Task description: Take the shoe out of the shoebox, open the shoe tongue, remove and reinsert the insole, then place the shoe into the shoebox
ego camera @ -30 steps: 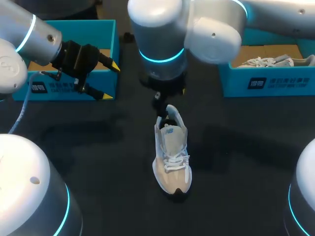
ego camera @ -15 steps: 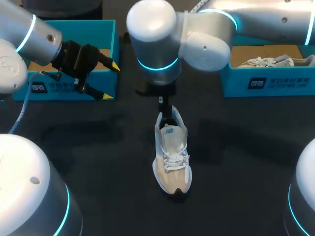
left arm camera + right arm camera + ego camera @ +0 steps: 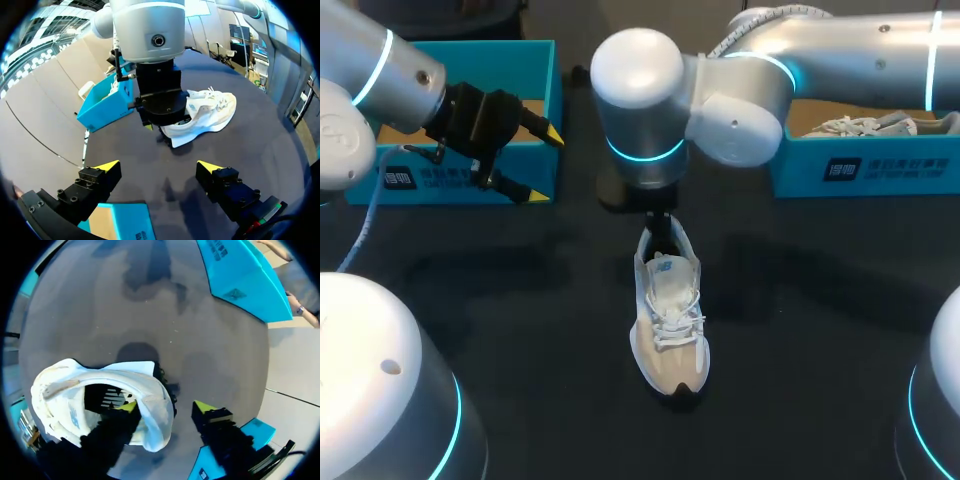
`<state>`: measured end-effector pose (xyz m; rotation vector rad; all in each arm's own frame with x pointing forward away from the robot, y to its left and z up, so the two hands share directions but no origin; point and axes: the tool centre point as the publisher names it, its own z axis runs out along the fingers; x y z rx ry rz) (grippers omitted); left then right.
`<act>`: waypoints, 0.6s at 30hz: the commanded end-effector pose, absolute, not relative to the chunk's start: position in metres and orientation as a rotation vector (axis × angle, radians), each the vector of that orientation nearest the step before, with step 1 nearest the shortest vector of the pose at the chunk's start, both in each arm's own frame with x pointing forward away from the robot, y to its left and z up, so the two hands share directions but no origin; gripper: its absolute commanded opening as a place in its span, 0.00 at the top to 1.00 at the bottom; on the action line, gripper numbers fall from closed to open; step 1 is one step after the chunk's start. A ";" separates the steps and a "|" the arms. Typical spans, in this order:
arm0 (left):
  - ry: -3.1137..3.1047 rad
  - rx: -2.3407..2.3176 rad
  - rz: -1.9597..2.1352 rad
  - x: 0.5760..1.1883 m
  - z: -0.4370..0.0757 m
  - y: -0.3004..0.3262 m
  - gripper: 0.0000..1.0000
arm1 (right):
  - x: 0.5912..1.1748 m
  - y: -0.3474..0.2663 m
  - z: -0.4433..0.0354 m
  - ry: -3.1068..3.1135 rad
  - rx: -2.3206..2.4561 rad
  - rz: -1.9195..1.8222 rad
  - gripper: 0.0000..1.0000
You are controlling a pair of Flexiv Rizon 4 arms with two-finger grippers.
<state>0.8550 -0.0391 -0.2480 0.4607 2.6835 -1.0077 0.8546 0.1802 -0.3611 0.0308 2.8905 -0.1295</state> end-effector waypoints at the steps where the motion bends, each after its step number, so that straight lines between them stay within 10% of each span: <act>1: 2.685 0.460 -1.002 0.854 -0.248 -0.039 0.00 | 0.856 0.182 -0.367 2.895 0.010 -0.135 0.51; 12: 2.685 0.460 -1.002 0.854 -0.248 -0.039 0.00 | 0.849 0.178 -0.384 2.933 0.018 -0.159 0.53; 18: 2.685 0.460 -1.002 0.854 -0.248 -0.039 0.00 | 0.851 0.179 -0.385 2.937 0.014 -0.177 0.75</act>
